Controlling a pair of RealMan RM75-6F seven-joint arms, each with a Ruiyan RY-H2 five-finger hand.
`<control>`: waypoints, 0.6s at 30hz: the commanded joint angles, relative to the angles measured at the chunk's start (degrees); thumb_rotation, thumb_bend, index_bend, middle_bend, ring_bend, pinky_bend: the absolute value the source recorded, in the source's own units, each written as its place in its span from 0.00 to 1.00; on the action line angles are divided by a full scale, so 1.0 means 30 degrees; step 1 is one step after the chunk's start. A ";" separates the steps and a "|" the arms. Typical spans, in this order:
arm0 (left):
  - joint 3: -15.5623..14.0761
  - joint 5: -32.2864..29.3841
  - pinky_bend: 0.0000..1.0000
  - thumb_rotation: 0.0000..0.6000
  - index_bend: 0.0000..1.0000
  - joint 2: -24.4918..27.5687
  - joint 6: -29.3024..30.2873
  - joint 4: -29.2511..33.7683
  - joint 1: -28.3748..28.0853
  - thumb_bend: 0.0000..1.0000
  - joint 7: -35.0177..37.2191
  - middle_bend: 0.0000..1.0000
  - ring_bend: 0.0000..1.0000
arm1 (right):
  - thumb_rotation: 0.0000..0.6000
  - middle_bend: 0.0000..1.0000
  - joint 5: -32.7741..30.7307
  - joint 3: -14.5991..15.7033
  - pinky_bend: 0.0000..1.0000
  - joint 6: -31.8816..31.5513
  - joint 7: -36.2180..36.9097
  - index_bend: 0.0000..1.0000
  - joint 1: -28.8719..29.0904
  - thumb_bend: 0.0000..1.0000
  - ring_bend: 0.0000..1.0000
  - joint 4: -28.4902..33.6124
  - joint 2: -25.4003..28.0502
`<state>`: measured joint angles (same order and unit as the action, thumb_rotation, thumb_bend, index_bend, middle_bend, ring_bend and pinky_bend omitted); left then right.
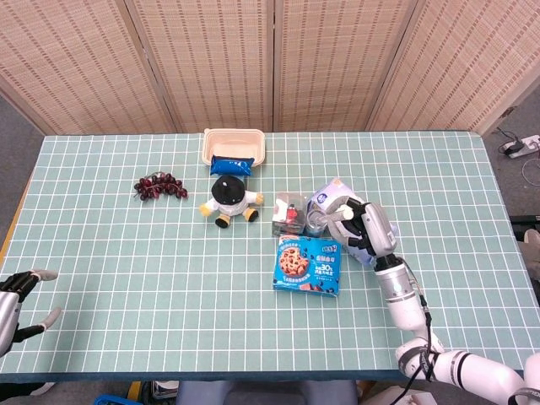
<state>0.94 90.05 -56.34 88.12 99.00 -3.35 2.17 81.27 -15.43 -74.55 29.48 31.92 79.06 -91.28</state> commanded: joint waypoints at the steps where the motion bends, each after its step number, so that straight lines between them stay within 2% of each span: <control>1: 0.0000 0.0010 0.44 1.00 0.40 0.0001 0.0004 -0.0003 0.0000 0.24 0.0011 0.35 0.33 | 1.00 1.00 0.0016 0.0069 1.00 0.0081 0.0089 0.79 -0.0005 0.62 1.00 -0.0084 -0.0073; 18: 0.0005 0.0034 0.44 1.00 0.40 0.0014 0.0069 0.0006 0.0035 0.24 0.0077 0.35 0.33 | 1.00 1.00 -0.0716 -0.0035 1.00 0.1130 0.0409 0.79 0.0271 0.62 1.00 -0.1739 -0.0885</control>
<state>0.95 90.15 -56.30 88.32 99.02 -3.24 2.40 79.35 -15.49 -71.41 30.63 32.65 74.08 -93.78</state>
